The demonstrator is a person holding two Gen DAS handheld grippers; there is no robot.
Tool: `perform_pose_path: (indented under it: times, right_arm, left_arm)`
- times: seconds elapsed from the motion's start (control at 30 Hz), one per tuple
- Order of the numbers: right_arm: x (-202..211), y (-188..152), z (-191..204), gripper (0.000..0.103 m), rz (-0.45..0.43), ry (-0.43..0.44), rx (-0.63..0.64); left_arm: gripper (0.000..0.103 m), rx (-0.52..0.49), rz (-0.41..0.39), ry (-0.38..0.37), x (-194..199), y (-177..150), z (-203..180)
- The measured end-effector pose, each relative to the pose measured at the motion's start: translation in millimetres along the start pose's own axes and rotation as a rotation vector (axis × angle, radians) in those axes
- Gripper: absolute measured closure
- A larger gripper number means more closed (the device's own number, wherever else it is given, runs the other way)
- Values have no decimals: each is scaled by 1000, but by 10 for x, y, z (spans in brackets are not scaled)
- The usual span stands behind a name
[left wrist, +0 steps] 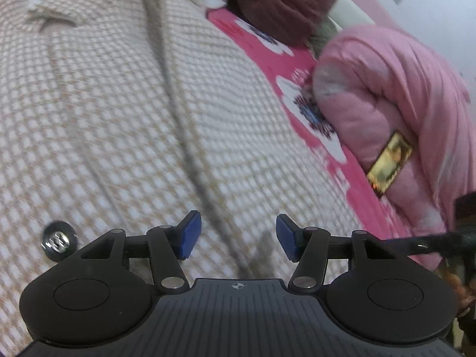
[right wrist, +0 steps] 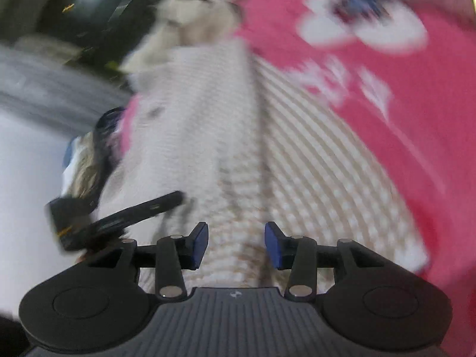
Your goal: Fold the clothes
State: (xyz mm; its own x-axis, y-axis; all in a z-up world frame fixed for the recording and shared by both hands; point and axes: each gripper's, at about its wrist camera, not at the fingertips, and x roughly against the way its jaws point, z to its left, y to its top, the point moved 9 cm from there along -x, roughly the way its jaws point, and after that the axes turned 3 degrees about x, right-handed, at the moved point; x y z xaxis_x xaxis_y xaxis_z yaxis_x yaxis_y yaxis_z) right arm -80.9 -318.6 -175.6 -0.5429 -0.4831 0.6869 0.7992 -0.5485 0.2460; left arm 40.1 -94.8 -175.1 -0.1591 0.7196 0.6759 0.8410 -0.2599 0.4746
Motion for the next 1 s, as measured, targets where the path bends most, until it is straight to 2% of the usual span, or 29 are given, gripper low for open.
perform_pose_path:
  times: [0.07,0.17,0.27,0.3,0.37,0.4,0.47,0.57,0.67,0.77,0.83,0.93,1.0]
  right_arm:
    - [-177,-56,-94,57,29,-6,-47]
    - [-259,-104,-57,57,45,22,-52]
    - [-292,-168,7,59,58,17,-12]
    - [-277,-215,34,64,60,7,14]
    - [-245,-305,89,74,63,-13,67]
    - [-228,-308,118,83,54,-30,99]
    - [-137,-271,199,86,27,-39,143]
    - [148,-138,336,87,-40,-45,210]
    - [440,-57,348,87,-83,-97,282]
    - [562,-91,138,87,-65,-166,291]
    - [585,-79,19,87,-51,-209,289]
    - [669,-80,84,87,-80,-220,330]
    - [598,-96,34,87,-60,-237,326]
  left_arm:
    - [47,-10,11,-10,-18,-41,-49]
    - [51,7,21,-20,-57,-97,-78]
    - [68,22,-12,24,-84,-176,-103]
    - [78,24,-16,33,-85,-197,-115]
    - [89,25,-23,48,-75,-233,-144]
    - [95,31,-29,46,-71,-224,-163]
    - [99,49,-40,30,-49,-190,-213]
    - [100,78,-61,-37,62,-108,-353]
    - [99,58,-62,-96,79,-98,-541]
    - [100,21,-27,-103,-138,-213,-658]
    - [100,49,0,-111,-269,-277,-673]
    - [100,34,-4,-115,-280,-294,-714]
    - [100,7,12,-97,-315,-331,-715]
